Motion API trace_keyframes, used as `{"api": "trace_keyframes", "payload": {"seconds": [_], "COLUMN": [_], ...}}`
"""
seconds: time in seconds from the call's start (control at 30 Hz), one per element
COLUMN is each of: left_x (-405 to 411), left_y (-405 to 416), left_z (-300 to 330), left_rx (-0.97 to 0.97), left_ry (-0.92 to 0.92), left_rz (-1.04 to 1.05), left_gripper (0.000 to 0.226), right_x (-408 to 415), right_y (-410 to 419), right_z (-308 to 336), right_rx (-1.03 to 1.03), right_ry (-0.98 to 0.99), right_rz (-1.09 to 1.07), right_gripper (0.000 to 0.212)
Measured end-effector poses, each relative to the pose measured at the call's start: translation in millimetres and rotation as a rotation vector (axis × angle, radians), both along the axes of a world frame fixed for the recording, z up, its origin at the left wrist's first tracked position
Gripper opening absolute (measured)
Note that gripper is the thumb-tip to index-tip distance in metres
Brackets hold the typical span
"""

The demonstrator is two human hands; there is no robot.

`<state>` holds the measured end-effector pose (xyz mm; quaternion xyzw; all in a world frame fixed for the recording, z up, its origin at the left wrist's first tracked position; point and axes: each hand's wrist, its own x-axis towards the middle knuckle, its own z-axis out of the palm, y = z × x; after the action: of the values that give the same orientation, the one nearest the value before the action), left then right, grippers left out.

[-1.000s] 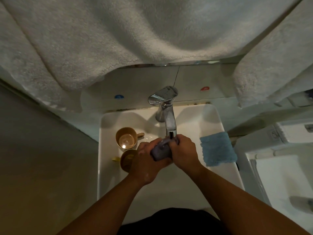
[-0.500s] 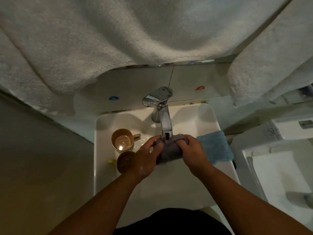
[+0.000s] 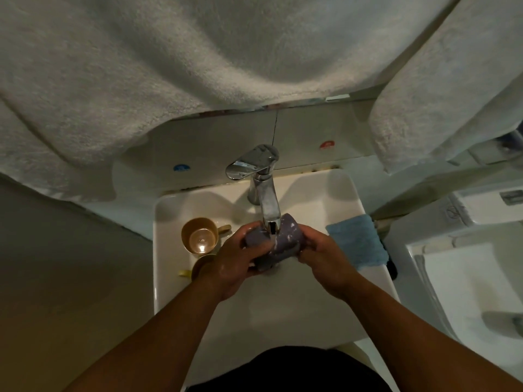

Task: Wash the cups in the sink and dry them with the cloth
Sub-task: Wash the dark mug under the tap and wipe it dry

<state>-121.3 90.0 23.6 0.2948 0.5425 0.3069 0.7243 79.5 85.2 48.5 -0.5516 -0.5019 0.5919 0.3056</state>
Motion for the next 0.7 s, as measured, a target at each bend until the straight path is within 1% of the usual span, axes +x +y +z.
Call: {"api": "trace_keyframes", "payload": {"seconds": [0.1, 0.2, 0.3, 0.33, 0.4, 0.47, 0.53, 0.6, 0.7], "left_x": [5.6, 8.1, 4.5, 3.3, 2.2, 2.6, 2.5, 1.2, 0.8], "left_y": [-3.1, -5.0, -6.5, -7.3, -7.5, -6.2, -5.3, -5.2, -6.0], "left_z": [-1.8, 2.5, 0.9, 2.0, 3.7, 4.9, 4.2, 2.9, 1.5], "left_rx": [0.019, 0.017, 0.072, 0.084, 0.114, 0.142, 0.17, 0.176, 0.167], "left_ry": [0.109, 0.12, 0.139, 0.135, 0.121, 0.144, 0.173, 0.186, 0.201], "left_rz": [0.001, 0.039, 0.039, 0.038, 0.027, 0.004, -0.008, -0.011, -0.01], "left_gripper": [0.049, 0.031, 0.032, 0.028, 0.024, 0.024, 0.025, 0.028, 0.029], "right_x": [-3.6, -6.7, -7.5, -8.1, -9.4, -11.3, -14.2, -17.2, -22.5], "right_y": [3.6, 5.1, 9.1, 10.8, 14.4, 16.0, 17.9, 18.9, 17.9], "right_z": [4.3, 6.6, 6.0, 5.9, 4.2, 2.6, 3.1, 4.5, 4.5], "right_rx": [-0.147, -0.166, -0.242, -0.255, -0.205, -0.148, -0.114, -0.075, -0.058], "right_ry": [0.167, 0.172, 0.162, 0.133, 0.006, -0.086, -0.163, -0.237, -0.283], "right_rz": [-0.105, -0.136, -0.138, -0.116, -0.007, 0.085, 0.082, 0.069, 0.004], "right_gripper": [0.038, 0.027, 0.022, 0.018, 0.013, 0.023, 0.028, 0.024, 0.02]}}
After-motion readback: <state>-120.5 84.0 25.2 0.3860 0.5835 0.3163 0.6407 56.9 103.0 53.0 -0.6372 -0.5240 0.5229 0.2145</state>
